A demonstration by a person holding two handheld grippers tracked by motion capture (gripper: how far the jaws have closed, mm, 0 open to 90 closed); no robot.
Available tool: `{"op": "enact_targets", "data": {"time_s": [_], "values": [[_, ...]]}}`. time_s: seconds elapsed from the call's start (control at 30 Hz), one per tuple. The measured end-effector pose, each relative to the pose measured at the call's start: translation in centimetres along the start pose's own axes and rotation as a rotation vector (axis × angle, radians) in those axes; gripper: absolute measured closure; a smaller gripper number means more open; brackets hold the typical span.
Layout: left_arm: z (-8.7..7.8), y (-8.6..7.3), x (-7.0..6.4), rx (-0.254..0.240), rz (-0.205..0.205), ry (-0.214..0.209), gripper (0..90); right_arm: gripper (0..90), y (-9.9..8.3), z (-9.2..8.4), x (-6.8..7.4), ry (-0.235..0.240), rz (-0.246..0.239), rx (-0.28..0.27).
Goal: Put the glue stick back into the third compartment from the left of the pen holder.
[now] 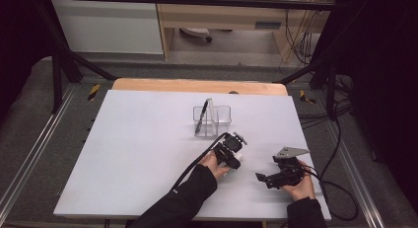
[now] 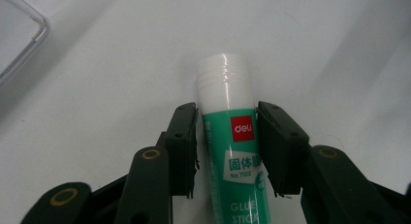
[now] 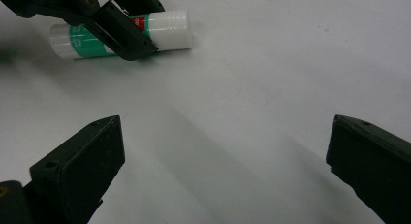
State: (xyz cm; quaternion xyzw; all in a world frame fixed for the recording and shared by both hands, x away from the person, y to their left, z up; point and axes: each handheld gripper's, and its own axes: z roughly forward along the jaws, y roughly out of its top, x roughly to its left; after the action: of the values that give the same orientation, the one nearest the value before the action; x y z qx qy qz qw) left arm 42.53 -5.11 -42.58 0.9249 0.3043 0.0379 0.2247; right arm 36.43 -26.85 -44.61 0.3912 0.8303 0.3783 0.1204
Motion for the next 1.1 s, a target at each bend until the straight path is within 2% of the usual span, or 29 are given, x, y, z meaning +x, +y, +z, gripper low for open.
{"op": "enact_targets", "data": {"time_s": [0.37,0.5,0.63,1.1], "values": [[0.0,0.0,-0.2,0.007,-0.009,0.024,64.5,0.7,0.0,0.0,0.0,0.002,0.001,-0.001],[0.0,0.0,-0.2,0.006,-0.022,0.022,64.8,0.9,0.0,0.0,0.0,0.003,0.001,-0.001],[-0.1,0.0,-0.2,0.007,-0.018,0.02,65.0,0.9,0.0,0.0,0.0,0.005,0.002,-0.002],[-2.0,-1.3,0.8,-0.091,-0.029,-0.002,65.4,1.0,0.0,0.1,0.0,0.003,0.004,0.001]]}}
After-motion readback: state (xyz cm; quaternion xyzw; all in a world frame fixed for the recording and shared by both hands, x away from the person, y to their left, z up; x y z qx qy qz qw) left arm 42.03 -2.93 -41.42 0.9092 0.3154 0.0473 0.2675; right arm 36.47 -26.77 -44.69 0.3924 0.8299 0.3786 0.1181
